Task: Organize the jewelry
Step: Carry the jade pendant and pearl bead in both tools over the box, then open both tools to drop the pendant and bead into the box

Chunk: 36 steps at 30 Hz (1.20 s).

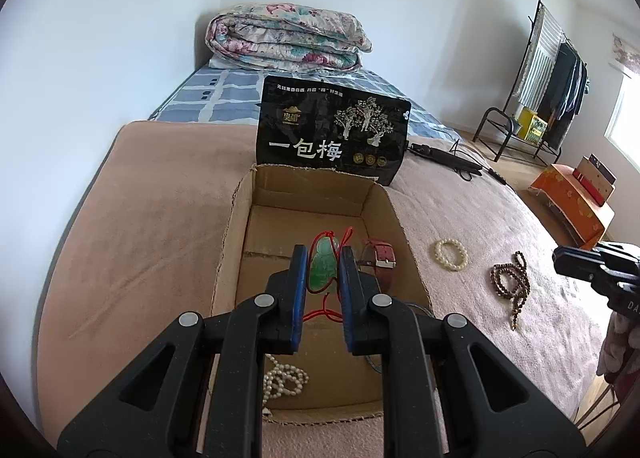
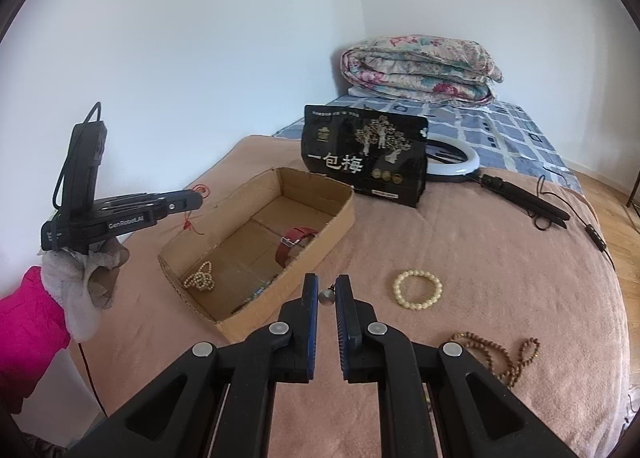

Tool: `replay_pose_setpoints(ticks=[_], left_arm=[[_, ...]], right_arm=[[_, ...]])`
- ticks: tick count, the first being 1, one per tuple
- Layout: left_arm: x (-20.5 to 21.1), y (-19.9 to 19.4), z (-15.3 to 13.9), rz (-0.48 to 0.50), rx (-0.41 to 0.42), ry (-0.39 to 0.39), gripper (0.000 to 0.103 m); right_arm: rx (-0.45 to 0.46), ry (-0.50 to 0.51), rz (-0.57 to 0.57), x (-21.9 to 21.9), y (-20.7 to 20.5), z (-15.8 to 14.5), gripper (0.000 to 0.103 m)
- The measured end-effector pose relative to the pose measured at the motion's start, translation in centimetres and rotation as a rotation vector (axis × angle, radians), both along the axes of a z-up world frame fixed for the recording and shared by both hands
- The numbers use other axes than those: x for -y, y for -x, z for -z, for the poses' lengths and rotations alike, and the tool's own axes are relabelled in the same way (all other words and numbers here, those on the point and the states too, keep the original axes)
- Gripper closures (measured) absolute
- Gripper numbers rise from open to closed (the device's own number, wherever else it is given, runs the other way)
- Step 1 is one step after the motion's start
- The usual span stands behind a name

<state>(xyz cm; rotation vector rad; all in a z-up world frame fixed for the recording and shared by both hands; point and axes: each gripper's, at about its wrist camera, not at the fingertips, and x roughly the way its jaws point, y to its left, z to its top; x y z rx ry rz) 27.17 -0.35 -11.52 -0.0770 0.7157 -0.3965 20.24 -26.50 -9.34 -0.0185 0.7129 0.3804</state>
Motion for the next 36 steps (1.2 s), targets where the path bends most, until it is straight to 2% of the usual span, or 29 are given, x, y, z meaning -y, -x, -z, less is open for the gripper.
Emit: replay_pose_setpoints(ticks=[10, 18, 26, 29, 31, 33, 34, 35, 36], left_arm=[[0.0, -3.3, 1.6, -0.015, -0.036, 0.002, 0.089], [-0.2, -4.3, 2.6, -0.022, -0.056, -0.016, 0.089], [-0.4, -4.5, 3.5, -0.021, -0.077, -0.032, 0.089], [-0.4, -4.8, 3.6, -0.022, -0.089, -0.035, 0.089], [-0.3, -4.8, 3.6, -0.022, -0.089, -0.033, 0.089], [-0.2, -4.7, 3.5, -0.023, -0.087, -0.038, 0.089], [-0.2, -4.7, 3.6, -0.025, -0.086, -0.04, 0.088], [-0.2, -4.6, 3.5, -0.029, -0.083, -0.046, 0.083], [-0.2, -4.6, 3.4, -0.031, -0.079, -0.048, 0.079]], right_arm=[[-0.061, -0.025, -0.11, -6.4, -3.2, 2.5, 0.097], [-0.116, -0.053, -0.163, -10.1, -4.8, 5.0, 0.097], [-0.141, -0.056, -0.184, -11.7, -5.4, 6.3, 0.097], [-0.145, -0.055, -0.182, -11.7, -5.5, 6.6, 0.093], [-0.145, -0.056, -0.178, -11.7, -5.6, 6.6, 0.072], [-0.127, -0.05, -0.163, -11.6, -5.4, 6.4, 0.064], [-0.122, -0.048, -0.158, -11.6, -5.4, 6.4, 0.055], [-0.117, -0.051, -0.152, -11.4, -5.3, 6.3, 0.05], [-0.112, -0.054, -0.143, -11.2, -5.1, 6.2, 0.04]])
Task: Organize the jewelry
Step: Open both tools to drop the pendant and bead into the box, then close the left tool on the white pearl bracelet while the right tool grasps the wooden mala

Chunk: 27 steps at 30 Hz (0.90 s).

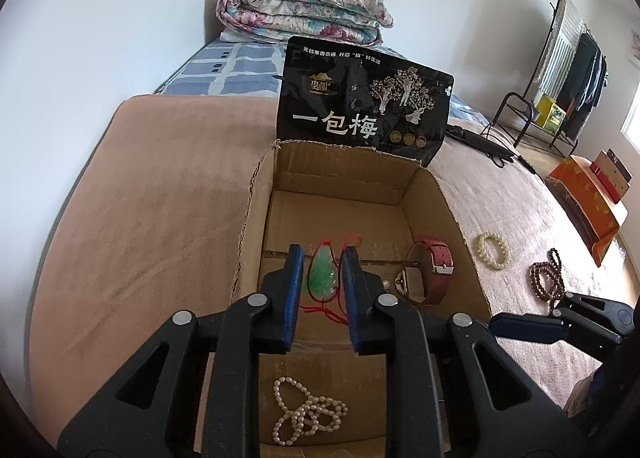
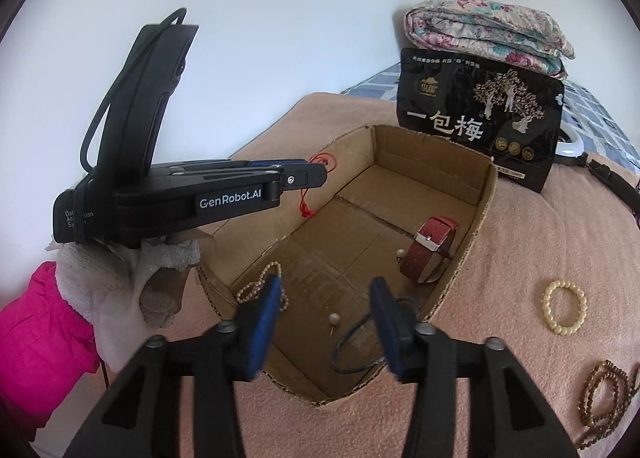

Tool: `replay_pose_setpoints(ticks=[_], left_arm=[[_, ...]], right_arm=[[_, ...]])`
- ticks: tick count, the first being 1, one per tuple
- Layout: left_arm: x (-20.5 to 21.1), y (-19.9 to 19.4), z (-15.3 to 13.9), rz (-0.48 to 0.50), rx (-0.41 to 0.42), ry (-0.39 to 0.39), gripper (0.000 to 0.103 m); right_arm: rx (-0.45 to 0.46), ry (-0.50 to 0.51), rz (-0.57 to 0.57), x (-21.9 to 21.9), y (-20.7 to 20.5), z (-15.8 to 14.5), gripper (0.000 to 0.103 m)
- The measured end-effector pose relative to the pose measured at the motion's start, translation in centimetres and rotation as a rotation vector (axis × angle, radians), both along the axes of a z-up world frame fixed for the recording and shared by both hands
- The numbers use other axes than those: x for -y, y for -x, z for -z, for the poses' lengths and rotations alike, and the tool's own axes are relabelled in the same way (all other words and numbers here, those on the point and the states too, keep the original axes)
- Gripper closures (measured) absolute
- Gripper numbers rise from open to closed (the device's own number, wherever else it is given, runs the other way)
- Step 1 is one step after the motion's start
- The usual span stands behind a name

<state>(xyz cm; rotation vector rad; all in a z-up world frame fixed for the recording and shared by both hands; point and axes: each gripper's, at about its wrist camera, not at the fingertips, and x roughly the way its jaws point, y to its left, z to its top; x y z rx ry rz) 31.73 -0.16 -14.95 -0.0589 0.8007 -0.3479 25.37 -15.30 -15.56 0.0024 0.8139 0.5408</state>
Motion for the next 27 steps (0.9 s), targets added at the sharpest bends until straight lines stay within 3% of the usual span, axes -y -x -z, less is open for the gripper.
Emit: replay_pose_setpoints(ticks=[2, 7, 17, 22, 27], left_arm=[[-0.1, 0.2, -0.2, -0.005, 0.01, 0.0, 0.068], [-0.2, 0.6, -0.6, -0.009, 0.015, 0.004, 0.068], [0.5, 1.9, -1.5, -0.006, 0.026, -0.005, 0.068], [1.3, 3.1, -2.3, 0.005, 0.041, -0.006, 0.068], [2.0, 4.4, -3.3, 0.021, 0.05, 0.009, 0.068]], right_arm=[[0.01, -0.01, 0.013, 0.4, 0.3, -0.2, 0.034], [0.029, -0.005, 0.036, 1.5, 1.1, -0.6, 0.022], [0.05, 0.019, 0.064, 3.4, 2.5, -1.4, 0.012], [0.066, 0.023, 0.094, 4.7, 3.3, -1.9, 0.001], [0.083, 0.049, 0.139, 6.6, 4.1, -2.3, 0.0]])
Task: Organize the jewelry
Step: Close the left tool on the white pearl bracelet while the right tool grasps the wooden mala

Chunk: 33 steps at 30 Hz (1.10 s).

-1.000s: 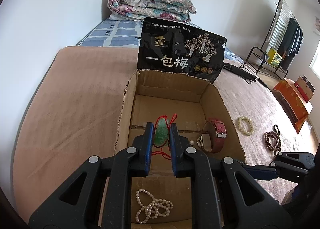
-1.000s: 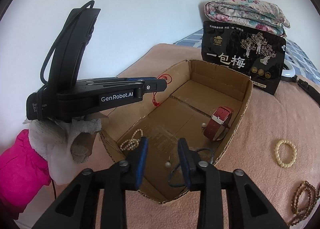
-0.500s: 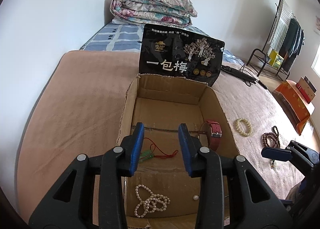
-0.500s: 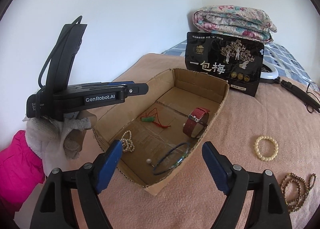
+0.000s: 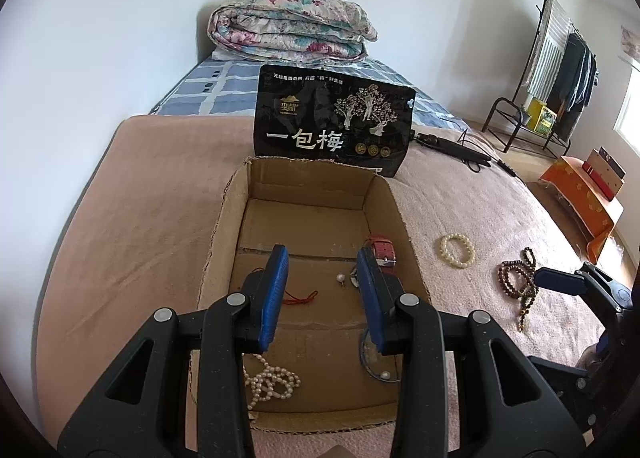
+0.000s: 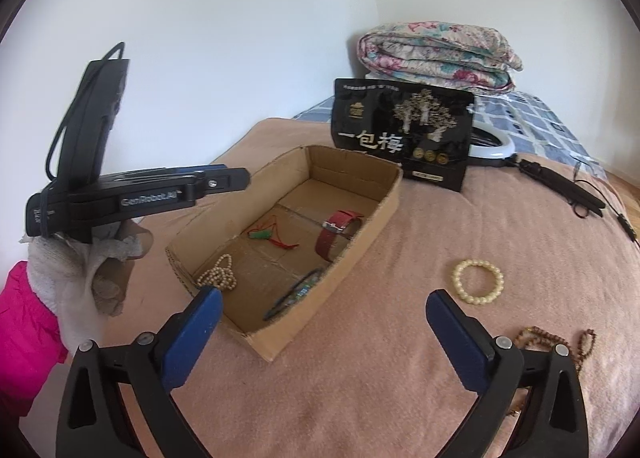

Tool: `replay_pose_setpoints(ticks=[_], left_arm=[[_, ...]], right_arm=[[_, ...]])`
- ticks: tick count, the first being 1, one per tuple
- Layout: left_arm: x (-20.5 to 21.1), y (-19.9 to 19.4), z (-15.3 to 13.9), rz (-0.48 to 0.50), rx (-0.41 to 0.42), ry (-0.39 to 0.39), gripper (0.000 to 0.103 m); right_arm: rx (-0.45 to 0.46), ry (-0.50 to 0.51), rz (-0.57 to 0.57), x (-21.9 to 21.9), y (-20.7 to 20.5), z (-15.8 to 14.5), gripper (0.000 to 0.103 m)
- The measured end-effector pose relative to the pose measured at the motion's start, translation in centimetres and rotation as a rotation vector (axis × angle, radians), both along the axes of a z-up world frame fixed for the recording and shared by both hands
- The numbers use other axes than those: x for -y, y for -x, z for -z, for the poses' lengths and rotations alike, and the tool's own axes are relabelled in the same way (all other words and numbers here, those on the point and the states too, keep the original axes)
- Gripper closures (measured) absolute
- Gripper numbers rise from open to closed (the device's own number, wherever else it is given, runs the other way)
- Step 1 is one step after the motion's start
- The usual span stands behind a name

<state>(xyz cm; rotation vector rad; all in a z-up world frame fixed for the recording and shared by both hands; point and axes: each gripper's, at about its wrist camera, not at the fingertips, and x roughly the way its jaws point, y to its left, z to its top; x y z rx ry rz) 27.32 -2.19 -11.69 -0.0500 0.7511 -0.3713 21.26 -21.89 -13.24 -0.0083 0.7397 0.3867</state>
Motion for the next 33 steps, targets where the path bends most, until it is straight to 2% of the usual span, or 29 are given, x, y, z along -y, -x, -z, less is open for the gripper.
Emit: replay_pose_setpoints(ticks=[5, 6, 8, 9, 23, 27, 33], left_arm=[[1.1, 1.2, -0.8, 0.023, 0.007, 0.014, 0.066], [1.3, 1.4, -0.9, 0.027, 0.009, 0.017, 0.064], [1.9, 1.9, -1.2, 0.039, 0.015, 0.026, 0.054], [2.2, 2.1, -1.4, 0.044, 0.018, 0.03, 0.053], [9.4, 3.9, -1.5, 0.167, 0.003, 0.042, 0.053], [11.5, 4.2, -1.0, 0.19, -0.014, 0.052, 0.053], [15.1, 4.3, 0.2, 0.222, -0.033, 0.027, 0.053]], right_arm=[[-0.001, 0.027, 0.061, 2.9, 0.8, -0.1, 0.0], [-0.003, 0.028, 0.074, 3.6, 0.9, -0.1, 0.0], [-0.008, 0.031, 0.106, 5.4, 1.4, 0.0, 0.0], [-0.011, 0.034, 0.119, 6.2, 1.7, 0.1, 0.0], [-0.061, 0.1, 0.302, 16.9, 5.2, 2.2, 0.0], [-0.073, 0.107, 0.319, 18.3, 5.6, 2.8, 0.0], [-0.096, 0.099, 0.324, 19.8, 5.6, 3.6, 0.0]])
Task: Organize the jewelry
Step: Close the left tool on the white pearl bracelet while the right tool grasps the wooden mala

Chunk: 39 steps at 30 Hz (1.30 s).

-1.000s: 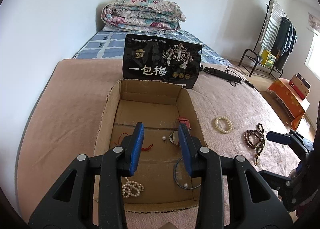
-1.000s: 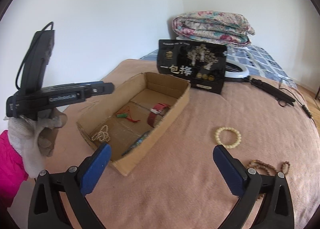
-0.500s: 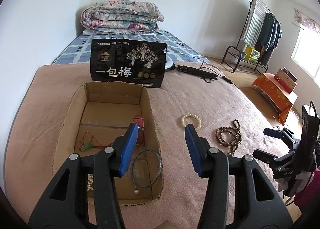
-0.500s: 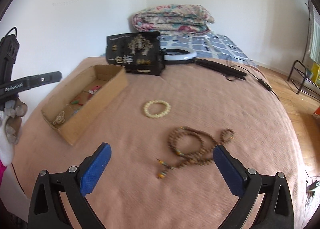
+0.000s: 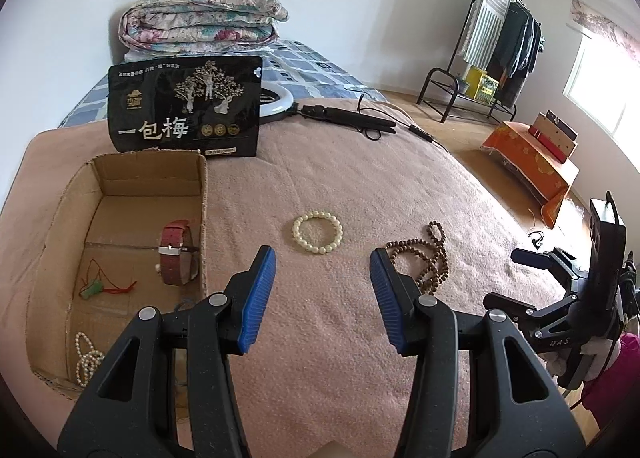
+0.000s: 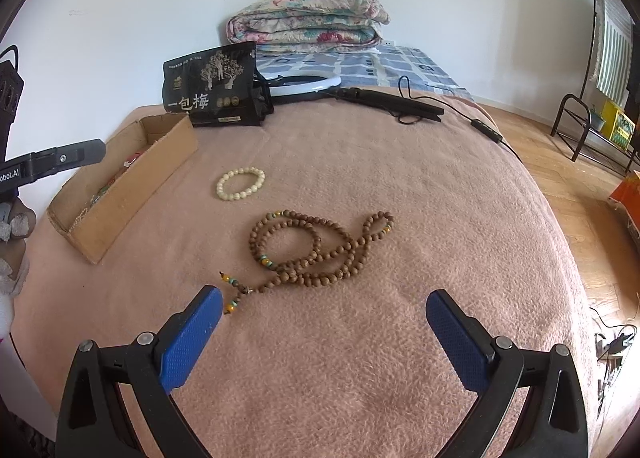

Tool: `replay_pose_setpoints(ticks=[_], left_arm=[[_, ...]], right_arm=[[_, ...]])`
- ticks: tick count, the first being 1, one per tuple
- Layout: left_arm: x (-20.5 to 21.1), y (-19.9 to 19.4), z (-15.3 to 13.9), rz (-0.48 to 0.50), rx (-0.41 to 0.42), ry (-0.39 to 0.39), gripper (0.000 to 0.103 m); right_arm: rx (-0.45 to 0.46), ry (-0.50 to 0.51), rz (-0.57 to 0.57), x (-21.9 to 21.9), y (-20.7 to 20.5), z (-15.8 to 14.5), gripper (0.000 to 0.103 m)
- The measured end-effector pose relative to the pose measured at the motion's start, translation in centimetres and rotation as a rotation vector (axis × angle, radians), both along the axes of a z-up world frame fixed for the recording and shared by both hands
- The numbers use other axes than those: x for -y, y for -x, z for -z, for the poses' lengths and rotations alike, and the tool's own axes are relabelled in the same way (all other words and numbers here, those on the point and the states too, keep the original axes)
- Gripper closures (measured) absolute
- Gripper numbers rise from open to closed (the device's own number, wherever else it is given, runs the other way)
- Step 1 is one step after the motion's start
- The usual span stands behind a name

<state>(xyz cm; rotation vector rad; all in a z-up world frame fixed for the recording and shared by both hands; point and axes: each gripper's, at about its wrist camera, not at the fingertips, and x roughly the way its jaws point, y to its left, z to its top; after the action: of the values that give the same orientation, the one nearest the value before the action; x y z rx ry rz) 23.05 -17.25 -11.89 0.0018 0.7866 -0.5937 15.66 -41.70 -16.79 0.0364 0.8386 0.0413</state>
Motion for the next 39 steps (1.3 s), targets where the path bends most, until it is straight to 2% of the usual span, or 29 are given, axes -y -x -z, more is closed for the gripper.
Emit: replay_pose_setpoints(ticks=[7, 18, 22, 30, 33, 39], left_arm=[[3.3, -1.4, 2.1, -0.012, -0.031, -0.034, 0.053], [7.1, -4.2, 5.7, -0.042, -0.084, -0.095, 0.053], [7.6, -5.5, 6.9, -0.074, -0.102, -0.1, 0.046], [8.3, -7.6, 8.9, -0.087, -0.13, -0.129, 0.046], [7.9, -8.3, 9.5, -0.117, -0.145, -0.114, 0.046], [7.6, -9.8, 10.5, -0.182, -0.153, -0.134, 0.046]], right_arm=[[-0.019, -0.042, -0.001, 0.1, -1.0, 1.2, 0.0], [-0.063, -0.033, -0.016, -1.4, -3.9, 3.2, 0.0], [-0.082, -0.007, -0.015, -2.0, -5.0, 3.7, 0.0], [-0.097, 0.021, -0.02, -2.9, -6.2, 4.5, 0.0], [-0.098, 0.012, -0.003, -2.7, -6.5, 4.8, 0.0], [-0.104, -0.02, 0.04, -1.8, -6.9, 5.2, 0.0]])
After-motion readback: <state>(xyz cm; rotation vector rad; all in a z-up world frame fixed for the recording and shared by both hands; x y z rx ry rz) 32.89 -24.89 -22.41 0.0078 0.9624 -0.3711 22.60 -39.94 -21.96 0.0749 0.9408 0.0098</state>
